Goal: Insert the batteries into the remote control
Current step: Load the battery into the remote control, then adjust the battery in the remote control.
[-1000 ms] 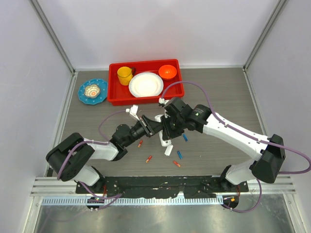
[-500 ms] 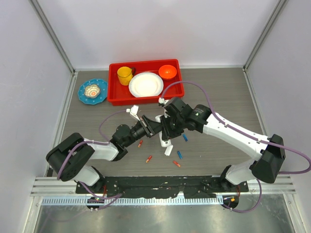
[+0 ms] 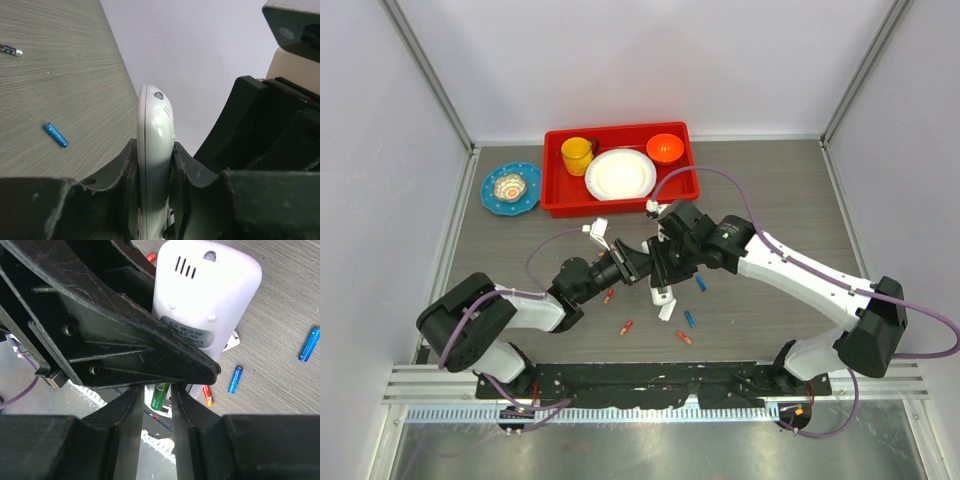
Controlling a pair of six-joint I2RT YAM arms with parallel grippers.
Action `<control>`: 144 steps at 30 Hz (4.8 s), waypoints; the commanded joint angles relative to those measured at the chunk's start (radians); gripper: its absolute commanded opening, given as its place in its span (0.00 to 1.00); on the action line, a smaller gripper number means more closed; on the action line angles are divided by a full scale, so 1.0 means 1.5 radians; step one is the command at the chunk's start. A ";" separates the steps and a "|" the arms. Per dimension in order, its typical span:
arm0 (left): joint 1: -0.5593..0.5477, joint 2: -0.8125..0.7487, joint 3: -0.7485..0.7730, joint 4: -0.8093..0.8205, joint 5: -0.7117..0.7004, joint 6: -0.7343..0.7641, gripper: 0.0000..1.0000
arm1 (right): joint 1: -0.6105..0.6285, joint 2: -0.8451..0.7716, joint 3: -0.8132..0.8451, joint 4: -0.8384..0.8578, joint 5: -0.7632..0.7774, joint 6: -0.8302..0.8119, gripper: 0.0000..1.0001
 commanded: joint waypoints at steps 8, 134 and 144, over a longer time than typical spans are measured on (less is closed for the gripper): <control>-0.022 -0.001 0.014 0.217 0.048 -0.016 0.00 | -0.005 -0.014 -0.007 0.076 0.026 -0.014 0.35; 0.063 -0.052 0.038 0.217 0.189 -0.119 0.00 | -0.150 -0.281 -0.479 0.724 -0.234 0.240 0.57; 0.063 -0.017 0.033 0.217 0.186 -0.107 0.00 | -0.150 -0.310 -0.452 0.693 -0.253 0.231 0.70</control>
